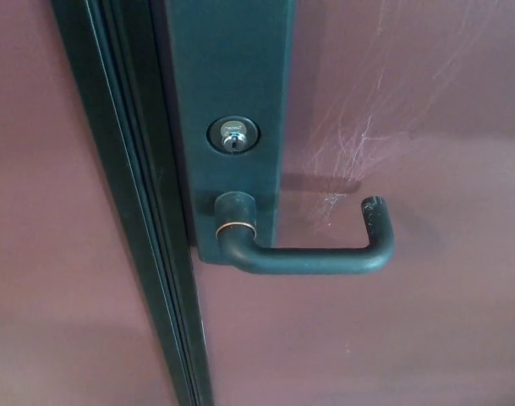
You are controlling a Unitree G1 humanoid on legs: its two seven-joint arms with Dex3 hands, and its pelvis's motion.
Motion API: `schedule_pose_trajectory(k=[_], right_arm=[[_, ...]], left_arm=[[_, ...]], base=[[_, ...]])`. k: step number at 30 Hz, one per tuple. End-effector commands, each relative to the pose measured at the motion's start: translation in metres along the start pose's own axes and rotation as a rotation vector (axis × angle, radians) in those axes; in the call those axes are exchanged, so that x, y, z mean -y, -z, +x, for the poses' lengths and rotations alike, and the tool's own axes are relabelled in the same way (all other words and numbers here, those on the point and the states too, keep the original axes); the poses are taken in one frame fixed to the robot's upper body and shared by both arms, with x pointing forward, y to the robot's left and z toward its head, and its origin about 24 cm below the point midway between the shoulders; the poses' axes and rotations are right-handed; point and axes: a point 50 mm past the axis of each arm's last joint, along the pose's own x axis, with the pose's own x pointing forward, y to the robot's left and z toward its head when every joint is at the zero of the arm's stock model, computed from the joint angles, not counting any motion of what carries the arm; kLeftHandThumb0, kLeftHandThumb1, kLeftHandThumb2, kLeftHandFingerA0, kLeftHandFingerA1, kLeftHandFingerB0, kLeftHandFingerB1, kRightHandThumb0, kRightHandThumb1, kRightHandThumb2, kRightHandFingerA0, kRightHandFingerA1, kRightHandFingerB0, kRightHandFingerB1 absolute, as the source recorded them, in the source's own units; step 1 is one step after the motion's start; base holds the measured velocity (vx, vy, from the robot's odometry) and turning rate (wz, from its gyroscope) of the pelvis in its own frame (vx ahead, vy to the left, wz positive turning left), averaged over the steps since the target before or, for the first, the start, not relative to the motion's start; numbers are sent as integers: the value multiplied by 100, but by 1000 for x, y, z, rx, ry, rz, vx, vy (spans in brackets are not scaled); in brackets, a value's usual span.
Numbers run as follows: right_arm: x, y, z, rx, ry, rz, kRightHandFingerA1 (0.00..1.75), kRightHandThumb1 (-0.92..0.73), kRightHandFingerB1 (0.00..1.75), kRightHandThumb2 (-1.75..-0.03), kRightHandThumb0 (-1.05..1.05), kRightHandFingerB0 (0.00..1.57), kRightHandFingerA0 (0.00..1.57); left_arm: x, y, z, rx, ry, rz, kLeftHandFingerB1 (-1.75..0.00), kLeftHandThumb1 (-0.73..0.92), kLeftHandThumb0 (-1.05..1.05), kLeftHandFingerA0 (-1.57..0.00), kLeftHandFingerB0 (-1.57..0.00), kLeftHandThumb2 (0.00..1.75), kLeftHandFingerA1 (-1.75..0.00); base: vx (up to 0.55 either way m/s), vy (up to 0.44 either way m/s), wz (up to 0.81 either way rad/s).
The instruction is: The robot walks towards the door handle and put its right hand on it and twist the handle
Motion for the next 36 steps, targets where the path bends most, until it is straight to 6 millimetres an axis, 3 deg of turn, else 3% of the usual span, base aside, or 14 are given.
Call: schedule_pose_trajectory(k=[1, 3, 4, 5, 6, 7, 10, 11, 16, 17, 21, 27, 28, 36], right_arm=[[-11, -49, 25, 83, -218, 104, 65, -54, 44, -56, -54, 44, 51], [-20, -62, 32, 127, -270, 72, 65, -53, 45, -56, -53, 47, 55], [-25, -72, 36, 161, -304, 36, 70, -39, 56, -81, -56, 41, 54], [-27, -75, 38, 170, -314, 25, 70, -39, 56, -81, -56, 41, 54], [-29, -78, 39, 176, -325, 15, 66, -52, 45, -56, -54, 49, 58], [-33, -83, 42, 189, -350, -1, 70, -38, 56, -80, -57, 44, 56], [-49, -99, 51, 227, -436, -45, 70, -37, 56, -79, -58, 45, 57], [-52, -103, 53, 234, -453, -62, 65, -48, 46, -55, -56, 50, 61], [-72, -127, 57, 229, -580, -128, 62, -47, 45, -54, -56, 51, 63], [-76, -132, 56, 230, -615, -149, 67, -36, 54, -76, -59, 45, 59], [-90, -151, 55, 247, -735, -236, 64, -37, 50, -77, -64, 43, 59], [-104, -167, 54, 264, -827, -315, 63, -38, 49, -77, -66, 40, 57], [-107, -170, 54, 270, -842, -331, 55, -48, 40, -55, -63, 45, 61], [-125, -180, 57, 252, -931, -365, 49, -49, 37, -56, -61, 40, 54]], left_arm=[[3, 1, 0, -11, 20, -6, -42, 63, -19, -65, -48, 58, -53], [1, 1, 0, -6, 20, 1, -42, 63, -19, -64, -47, 58, -53], [1, 0, 0, -3, 24, 4, -42, 63, -19, -64, -48, 58, -53], [1, -1, 1, 0, 25, 8, -42, 63, -19, -64, -48, 58, -53], [1, -2, 1, 1, 25, 10, -42, 63, -19, -64, -48, 58, -53], [1, -2, 1, 1, 25, 11, -42, 63, -19, -64, -48, 58, -53], [0, -2, 0, 10, 23, 8, -42, 63, -19, -64, -48, 58, -53], [1, -2, 0, 10, 24, 13, -42, 63, -19, -64, -48, 58, -52], [1, -1, 0, 6, 28, 1, -42, 63, -19, -64, -48, 58, -53], [1, -1, 0, 6, 29, 4, -42, 63, -19, -63, -48, 58, -52], [1, -1, 0, 11, 31, 3, -42, 63, -19, -62, -48, 58, -52], [3, -5, 1, 13, 32, 20, -42, 63, -19, -63, -48, 58, -52], [2, -5, 1, 17, 32, 20, -42, 63, -19, -63, -48, 58, -52], [3, -5, 1, 17, 38, 28, -42, 63, -19, -62, -48, 58, -51]], base=[[0, 0, 0], [0, 0, 0], [0, 0, 0], [0, 0, 0], [0, 0, 0], [0, 0, 0], [0, 0, 0], [0, 0, 0], [0, 0, 0], [0, 0, 0], [0, 0, 0], [0, 0, 0], [0, 0, 0], [0, 0, 0]])
